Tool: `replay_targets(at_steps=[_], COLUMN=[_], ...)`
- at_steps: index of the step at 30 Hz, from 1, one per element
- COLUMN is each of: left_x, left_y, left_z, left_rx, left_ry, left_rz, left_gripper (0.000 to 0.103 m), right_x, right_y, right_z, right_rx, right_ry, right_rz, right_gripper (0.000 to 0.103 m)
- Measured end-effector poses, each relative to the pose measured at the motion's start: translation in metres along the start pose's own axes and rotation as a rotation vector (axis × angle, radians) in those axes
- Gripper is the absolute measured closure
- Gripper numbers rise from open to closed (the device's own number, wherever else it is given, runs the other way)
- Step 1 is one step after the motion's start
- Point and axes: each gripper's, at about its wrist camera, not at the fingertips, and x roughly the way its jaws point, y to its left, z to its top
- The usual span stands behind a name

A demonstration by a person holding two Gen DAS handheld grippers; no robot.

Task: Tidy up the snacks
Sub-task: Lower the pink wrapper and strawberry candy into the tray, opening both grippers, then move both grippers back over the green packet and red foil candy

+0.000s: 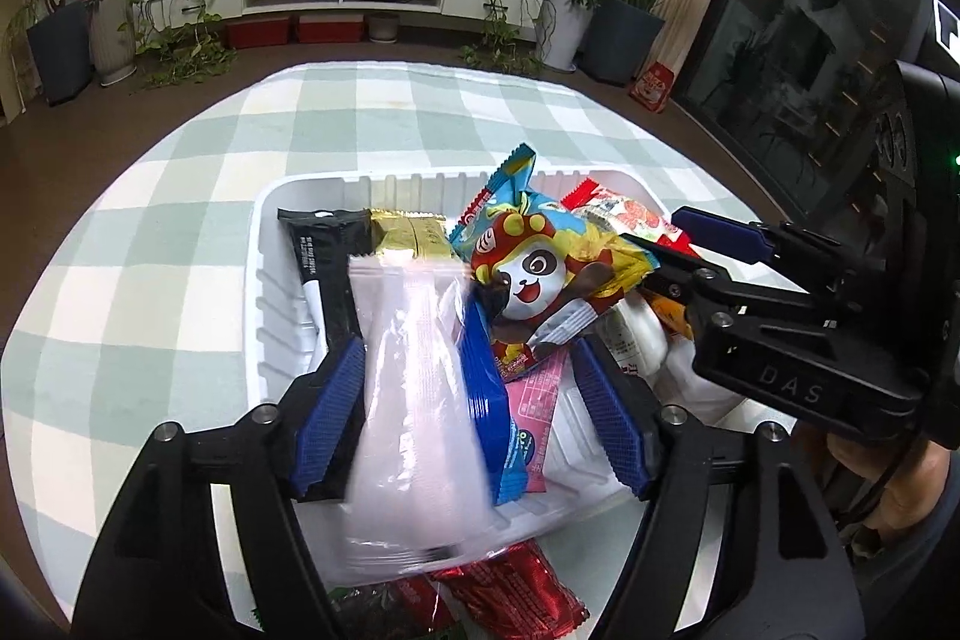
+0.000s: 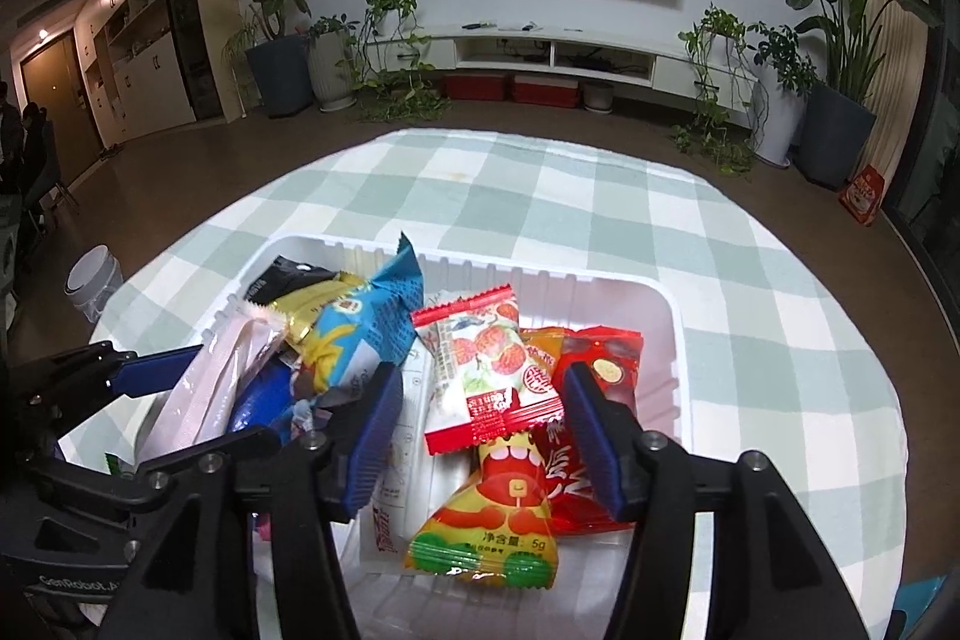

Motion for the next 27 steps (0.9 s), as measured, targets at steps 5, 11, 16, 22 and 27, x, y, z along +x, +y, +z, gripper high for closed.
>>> replay_targets(at_steps=[5,11,16,22,27], left_x=[-0.020,-0.068,-0.087,-0.093,-0.087], left_y=[0.001,0.021,0.036,0.035,0.023], left_z=[-0.002,-0.016,-0.050,-0.077,-0.079], left_rx=[-0.006,-0.085,-0.143,-0.072,0.138], left_ry=[-0.038,-0.126,-0.089,-0.014,0.042], left_rz=[0.000,0.045,0.126,0.094,0.088], left_gripper=[0.028,0.008,0.006,0.006,0.006], right_x=[-0.016,-0.041,-0.059,-0.072,-0.063], right_y=[-0.003,-0.008,0.000,0.035,0.065], right_z=[0.003,0.001,-0.011,-0.046,-0.081], right_rx=[0.009,0.034,0.059,0.061,0.007], right_ry=[-0.034,-0.085,-0.084,-0.010,0.089], right_rz=[0.001,0.017,0.081,0.201,0.242], right_gripper=[0.037,0.034,0.034,0.034,0.034])
